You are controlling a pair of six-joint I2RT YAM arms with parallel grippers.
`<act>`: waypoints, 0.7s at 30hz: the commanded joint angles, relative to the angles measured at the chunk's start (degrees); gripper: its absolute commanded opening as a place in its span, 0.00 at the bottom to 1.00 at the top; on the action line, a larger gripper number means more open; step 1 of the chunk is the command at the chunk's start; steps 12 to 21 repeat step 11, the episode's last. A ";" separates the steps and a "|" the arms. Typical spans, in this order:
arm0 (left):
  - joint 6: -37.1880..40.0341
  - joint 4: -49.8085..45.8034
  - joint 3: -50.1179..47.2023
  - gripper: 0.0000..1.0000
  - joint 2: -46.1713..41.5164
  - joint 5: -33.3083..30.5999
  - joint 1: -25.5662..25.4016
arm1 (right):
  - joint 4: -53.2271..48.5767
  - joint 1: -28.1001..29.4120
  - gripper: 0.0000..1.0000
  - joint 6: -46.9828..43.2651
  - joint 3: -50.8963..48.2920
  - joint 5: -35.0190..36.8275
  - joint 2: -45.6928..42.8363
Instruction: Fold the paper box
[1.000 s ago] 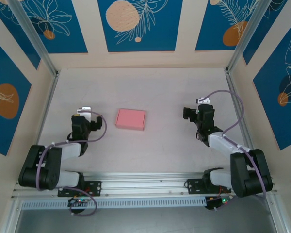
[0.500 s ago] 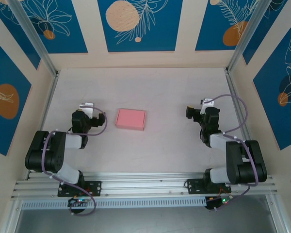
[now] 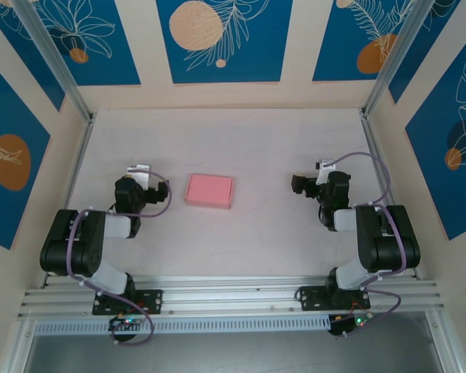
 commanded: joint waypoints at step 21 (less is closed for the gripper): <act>0.68 0.18 0.44 1.00 -0.20 1.38 0.59 | 2.44 -0.20 0.99 -0.87 0.68 -1.14 -0.44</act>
